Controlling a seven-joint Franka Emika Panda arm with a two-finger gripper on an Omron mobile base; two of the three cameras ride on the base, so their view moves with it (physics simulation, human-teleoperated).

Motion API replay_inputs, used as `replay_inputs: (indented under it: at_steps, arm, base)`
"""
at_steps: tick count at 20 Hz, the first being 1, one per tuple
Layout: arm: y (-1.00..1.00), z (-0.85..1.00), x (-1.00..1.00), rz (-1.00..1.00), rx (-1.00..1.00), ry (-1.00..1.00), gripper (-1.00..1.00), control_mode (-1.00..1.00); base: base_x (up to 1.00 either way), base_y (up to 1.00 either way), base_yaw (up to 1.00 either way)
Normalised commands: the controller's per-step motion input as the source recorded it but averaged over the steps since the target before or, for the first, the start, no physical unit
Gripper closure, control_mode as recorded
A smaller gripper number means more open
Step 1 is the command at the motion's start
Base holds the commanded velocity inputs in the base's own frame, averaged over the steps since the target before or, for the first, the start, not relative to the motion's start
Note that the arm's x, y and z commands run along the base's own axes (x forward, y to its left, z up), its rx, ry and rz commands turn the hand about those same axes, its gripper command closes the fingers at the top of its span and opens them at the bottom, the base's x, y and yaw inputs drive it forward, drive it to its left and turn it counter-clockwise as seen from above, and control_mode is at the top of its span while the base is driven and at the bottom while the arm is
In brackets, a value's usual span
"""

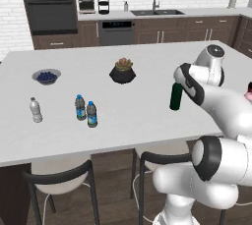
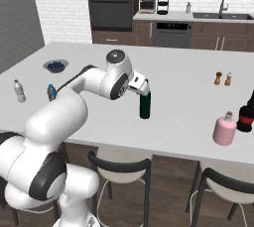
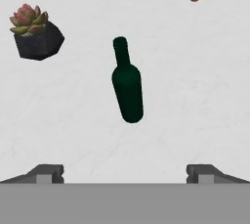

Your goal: Move the plastic bottles in the middle to the plastics group, and the glass bottles in the middle to the glass group.

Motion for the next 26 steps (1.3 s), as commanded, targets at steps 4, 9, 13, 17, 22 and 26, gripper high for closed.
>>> replay_inputs:
  at_steps: [4,9,13,17,22,26]
  arm:
    - [-0.32,-0.06,0.24,0.02,0.00,0.02,-1.00,-1.00]
    - [-0.19,-0.22,0.28,0.00,0.00,-0.01,-1.00,-1.00]
    - [0.00,-0.25,0.38,0.02,0.00,0.00,-1.00,-1.00]
    - [0.01,-0.31,0.30,0.09,0.00,-0.07,-1.00,-1.00]
    - [0.03,-0.17,0.40,0.10,0.00,-0.08,-1.00,-1.00]
    - [-0.05,-0.14,0.50,0.07,-0.01,0.00,-1.00,-1.00]
  base:
    - [0.00,0.00,0.00]
    - [0.00,0.00,0.00]
    - [0.00,0.00,0.00]
    - [0.00,0.00,0.00]
    - [0.00,0.00,0.00]
    - [0.00,0.00,0.00]
